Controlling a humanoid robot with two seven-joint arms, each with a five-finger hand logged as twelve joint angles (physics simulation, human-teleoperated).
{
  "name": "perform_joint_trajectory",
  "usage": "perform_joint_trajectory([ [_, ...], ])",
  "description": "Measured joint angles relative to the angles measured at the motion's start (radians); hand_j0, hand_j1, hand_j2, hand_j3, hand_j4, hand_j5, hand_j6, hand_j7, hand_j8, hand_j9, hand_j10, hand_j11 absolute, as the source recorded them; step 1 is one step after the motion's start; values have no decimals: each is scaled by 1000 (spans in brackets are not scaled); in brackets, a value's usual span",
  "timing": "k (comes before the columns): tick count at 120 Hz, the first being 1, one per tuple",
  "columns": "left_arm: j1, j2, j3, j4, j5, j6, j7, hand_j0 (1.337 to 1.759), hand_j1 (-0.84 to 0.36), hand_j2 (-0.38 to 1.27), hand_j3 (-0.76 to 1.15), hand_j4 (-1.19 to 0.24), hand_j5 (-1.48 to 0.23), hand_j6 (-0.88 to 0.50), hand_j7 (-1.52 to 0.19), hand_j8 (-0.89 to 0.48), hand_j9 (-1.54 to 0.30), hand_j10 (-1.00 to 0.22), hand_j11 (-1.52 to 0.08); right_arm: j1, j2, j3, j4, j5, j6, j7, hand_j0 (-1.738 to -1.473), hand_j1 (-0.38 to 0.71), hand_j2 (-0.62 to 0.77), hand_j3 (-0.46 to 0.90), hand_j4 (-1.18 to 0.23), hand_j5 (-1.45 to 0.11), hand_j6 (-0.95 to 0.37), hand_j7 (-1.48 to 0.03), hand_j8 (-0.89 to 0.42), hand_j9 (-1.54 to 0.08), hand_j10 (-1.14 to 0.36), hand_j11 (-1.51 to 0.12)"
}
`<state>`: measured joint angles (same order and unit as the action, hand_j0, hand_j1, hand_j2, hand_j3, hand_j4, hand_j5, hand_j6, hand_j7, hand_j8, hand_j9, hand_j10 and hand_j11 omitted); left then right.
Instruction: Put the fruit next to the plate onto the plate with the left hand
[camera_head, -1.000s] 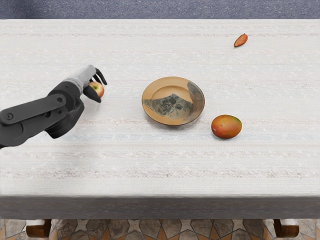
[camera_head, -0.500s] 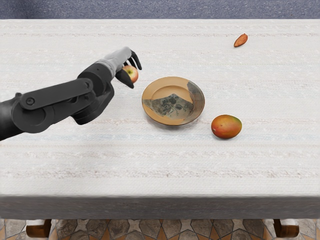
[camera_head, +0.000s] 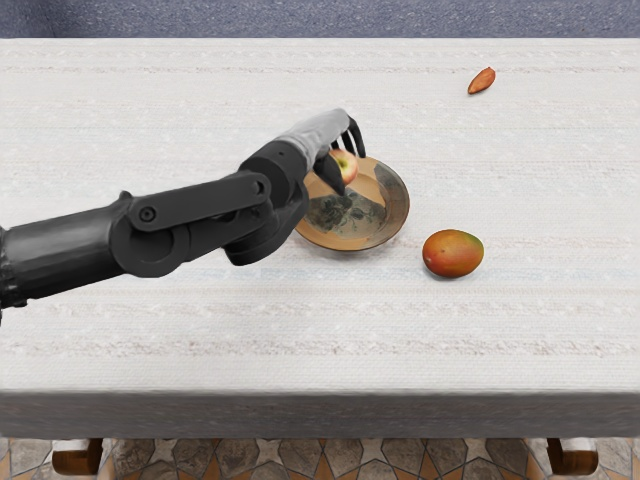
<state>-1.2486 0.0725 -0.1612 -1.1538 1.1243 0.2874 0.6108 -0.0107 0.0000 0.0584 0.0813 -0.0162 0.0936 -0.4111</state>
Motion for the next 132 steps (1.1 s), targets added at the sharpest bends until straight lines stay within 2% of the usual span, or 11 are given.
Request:
perform_joint_trajectory([
  [26,12,-40,2,94,1,1,1,1655,-273,446,0,-663,-957,-504,-919,-442,-920,-593,-914,0,0,-11,0,0,0,0,-1658,-349,0,0,0,0,-1,0,-1,0,0,0],
  [48,12,-62,3,119,3,2,1,1656,-276,468,0,-670,-949,-519,-916,-450,-917,-596,-911,0,0,-15,0,1,0,0,-1658,-349,0,0,0,0,-1,0,-1,0,0,0],
  [53,23,-72,0,121,5,8,0,1656,-271,402,0,-640,-893,-547,-866,-454,-868,-579,-865,0,0,-15,0,1,0,0,-1658,-349,0,0,-1,0,-1,0,-1,0,0,0],
  [66,35,-73,-9,123,5,45,0,1657,-168,270,0,-510,-698,-456,-683,-399,-684,-473,-681,0,0,-15,0,0,0,2,-1658,-349,0,0,-1,0,-1,0,-1,0,0,0],
  [86,35,-73,-19,109,4,71,0,1658,-64,152,0,-380,-509,-356,-502,-331,-503,-364,-502,0,0,-15,0,0,0,3,-1658,-349,0,0,-1,0,-1,0,-1,0,0,0],
  [90,46,-72,-30,82,-1,78,0,1658,-31,134,0,-347,-464,-327,-459,-306,-459,-334,-458,0,0,-15,0,0,0,3,-1658,-349,0,0,-1,0,-1,0,-1,0,0,0],
  [97,142,4,-78,-13,-29,88,0,1658,40,104,0,-280,-374,-265,-369,-249,-370,-270,-369,0,0,-15,0,0,0,3,-1658,-349,0,0,-1,0,-1,0,-1,0,0,0],
  [103,190,69,-130,-105,-53,93,0,1658,101,83,0,-224,-299,-213,-296,-200,-296,-216,-296,0,0,-15,0,0,0,3,-1658,-349,0,0,-1,0,-1,0,-1,0,0,0],
  [120,195,280,-234,-331,-253,61,0,1658,213,44,0,-123,-163,-117,-162,-111,-162,-119,-161,0,0,-19,1,1,0,2,-1658,-349,0,0,0,0,-1,0,-1,0,0,0],
  [126,197,371,-270,-388,-361,15,0,1658,237,35,0,-100,-134,-95,-132,-91,-132,-97,-132,0,0,-19,1,2,1,2,-1658,-349,0,0,-1,0,-1,0,-1,0,0,0],
  [132,209,492,-312,-428,-509,-88,0,1658,256,28,0,-82,-110,-78,-109,-75,-109,-80,-109,0,0,-19,2,2,1,2,-1658,-349,0,0,-1,0,-1,0,-1,0,0,0],
])
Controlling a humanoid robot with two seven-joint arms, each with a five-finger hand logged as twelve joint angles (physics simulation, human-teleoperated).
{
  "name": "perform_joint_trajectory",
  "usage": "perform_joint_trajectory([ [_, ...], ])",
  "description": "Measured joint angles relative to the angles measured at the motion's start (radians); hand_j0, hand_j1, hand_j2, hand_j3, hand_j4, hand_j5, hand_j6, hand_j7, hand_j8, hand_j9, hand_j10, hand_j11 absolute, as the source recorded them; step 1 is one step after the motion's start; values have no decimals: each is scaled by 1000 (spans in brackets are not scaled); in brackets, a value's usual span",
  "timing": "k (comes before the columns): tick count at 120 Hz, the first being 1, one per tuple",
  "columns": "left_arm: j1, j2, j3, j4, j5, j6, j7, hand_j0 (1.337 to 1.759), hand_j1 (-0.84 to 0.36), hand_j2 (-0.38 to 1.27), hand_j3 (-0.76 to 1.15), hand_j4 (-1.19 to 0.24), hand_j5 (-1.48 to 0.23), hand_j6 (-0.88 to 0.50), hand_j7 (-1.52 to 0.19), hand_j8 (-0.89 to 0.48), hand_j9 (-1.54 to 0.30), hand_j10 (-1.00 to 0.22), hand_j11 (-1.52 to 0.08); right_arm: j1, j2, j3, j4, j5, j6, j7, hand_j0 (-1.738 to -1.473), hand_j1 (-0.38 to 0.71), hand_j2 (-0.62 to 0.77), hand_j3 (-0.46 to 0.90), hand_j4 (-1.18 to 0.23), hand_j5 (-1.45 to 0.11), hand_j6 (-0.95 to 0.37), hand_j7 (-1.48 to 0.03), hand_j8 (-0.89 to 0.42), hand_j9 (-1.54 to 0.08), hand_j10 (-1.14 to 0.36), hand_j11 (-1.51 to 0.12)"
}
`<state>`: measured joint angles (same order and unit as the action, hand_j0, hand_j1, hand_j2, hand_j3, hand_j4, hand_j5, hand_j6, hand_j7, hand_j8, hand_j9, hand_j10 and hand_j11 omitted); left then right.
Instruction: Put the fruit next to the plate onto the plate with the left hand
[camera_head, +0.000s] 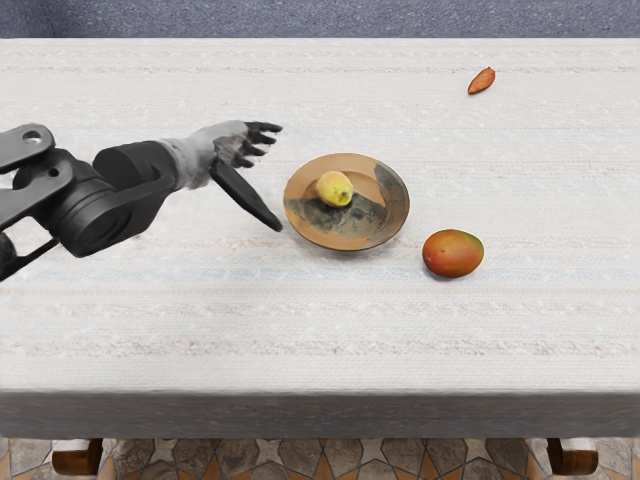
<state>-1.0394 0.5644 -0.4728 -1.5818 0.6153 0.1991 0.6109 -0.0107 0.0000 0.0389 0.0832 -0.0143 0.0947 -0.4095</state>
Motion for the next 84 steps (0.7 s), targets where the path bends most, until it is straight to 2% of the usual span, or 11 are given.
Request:
perform_joint_trajectory([
  [7,3,161,-42,-28,-183,-173,0,1658,273,22,0,-66,-89,-64,-89,-61,-89,-65,-89,0,0,0,1,0,0,0,-1658,-349,0,0,-1,0,-1,0,-1,0,0,0],
  [17,32,329,-72,-48,-445,-431,0,1658,290,16,0,-50,-68,-49,-68,-47,-68,-49,-68,-1,0,0,1,0,0,0,-1658,-349,0,0,0,0,-1,0,-1,0,0,0],
  [26,82,415,-81,-56,-667,-623,0,1658,301,13,0,-41,-55,-40,-55,-39,-55,-40,-55,-1,0,0,1,1,0,-1,-1658,-349,0,0,0,0,-1,0,0,0,0,0],
  [37,133,476,-85,-59,-848,-733,0,1658,310,10,0,-33,-45,-33,-45,-32,-45,-33,-45,-2,0,1,1,1,0,-1,-1658,-349,0,0,0,0,-1,0,0,0,0,0],
  [44,152,497,-86,-59,-909,-766,0,1658,313,8,0,-30,-40,-29,-40,-29,-40,-30,-40,-3,0,1,1,1,0,-1,-1658,-349,0,0,0,0,-1,0,0,0,0,0],
  [55,159,602,-86,-58,-950,-792,0,1658,319,6,0,-25,-34,-24,-34,-24,-34,-25,-34,-3,0,0,1,1,0,-1,-1658,-349,0,0,0,0,-1,0,0,0,0,0],
  [84,163,661,-87,-40,-972,-809,0,1658,325,3,0,-18,-26,-17,-26,-18,-26,-19,-26,-3,0,0,2,1,0,-1,-1658,-349,0,0,-1,0,-1,0,-1,0,0,0],
])
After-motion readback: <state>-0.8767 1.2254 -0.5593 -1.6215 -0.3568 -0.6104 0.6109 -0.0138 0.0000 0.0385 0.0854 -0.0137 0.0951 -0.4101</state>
